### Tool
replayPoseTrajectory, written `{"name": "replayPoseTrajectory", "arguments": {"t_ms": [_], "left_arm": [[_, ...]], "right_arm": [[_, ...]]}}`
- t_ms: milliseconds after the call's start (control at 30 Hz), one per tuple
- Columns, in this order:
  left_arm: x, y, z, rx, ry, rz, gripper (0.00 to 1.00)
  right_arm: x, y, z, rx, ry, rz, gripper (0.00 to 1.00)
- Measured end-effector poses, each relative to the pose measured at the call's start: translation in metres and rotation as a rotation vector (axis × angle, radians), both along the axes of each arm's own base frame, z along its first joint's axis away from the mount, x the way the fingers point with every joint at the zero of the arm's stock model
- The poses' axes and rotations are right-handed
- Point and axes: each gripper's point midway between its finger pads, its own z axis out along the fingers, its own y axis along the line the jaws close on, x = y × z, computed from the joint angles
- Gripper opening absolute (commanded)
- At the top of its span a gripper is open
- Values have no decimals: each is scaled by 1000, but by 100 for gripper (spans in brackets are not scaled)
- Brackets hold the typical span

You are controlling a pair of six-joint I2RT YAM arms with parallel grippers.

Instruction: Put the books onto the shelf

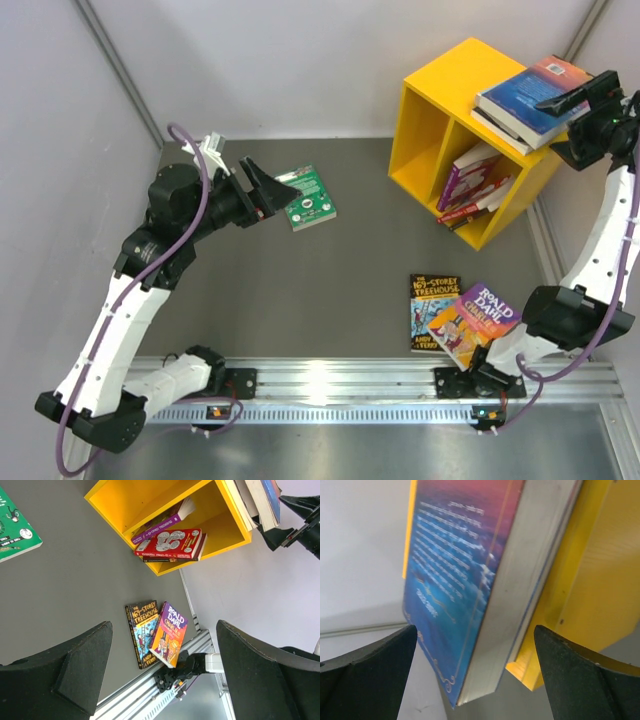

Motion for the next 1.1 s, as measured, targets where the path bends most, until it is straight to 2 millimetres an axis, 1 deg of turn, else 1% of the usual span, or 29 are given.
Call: {"name": "replayPoseTrajectory", "arguments": {"t_ms": [133,267,367,500,600,700,767,800,833,867,900,967,1000,1067,1100], "left_arm": [[-1,-1,0,-1,1,-6,89],[-2,-1,-1,-2,4,-13,89],[-3,-2,-1,-2,5,-20,89],[-1,-7,-6,1,23,-41,88],[3,-11,-13,7,47,-58,88],[6,-15,-19,11,69,-74,88],[6,-17,-20,11,75,-83,88],[6,-18,-20,10,76,-88,88],[6,-18,-20,8,75,-91,88],[5,-19,-20,6,73,-94,88],[5,-19,-20,5,71,-96,88],[5,-20,-25,-2,69,-103,87],[4,-21,-30,-5,77,-110,86],[3,-23,-44,-7,106,-121,86],[2,-25,-54,-5,129,-128,85]], "right_arm": [[-8,-6,-10,-44,57,-21,100],[-15,-13,-13,-88,78,-60,100],[-29,-13,-7,-119,71,-94,100],[-55,-9,12,-162,38,-147,100],[-79,-2,27,-191,8,-180,100],[-98,12,38,-215,-28,-183,100],[-114,28,38,-222,-47,-157,100],[-122,38,33,-221,-46,-137,100],[-131,47,25,-218,-44,-116,100],[-140,56,13,-212,-31,-92,100],[-148,65,-4,-203,-11,-65,100],[-164,80,-48,-170,56,-14,100],[-174,87,-77,-142,120,10,100],[-190,98,-144,-69,274,56,100],[-198,102,-171,-34,350,71,100]]}}
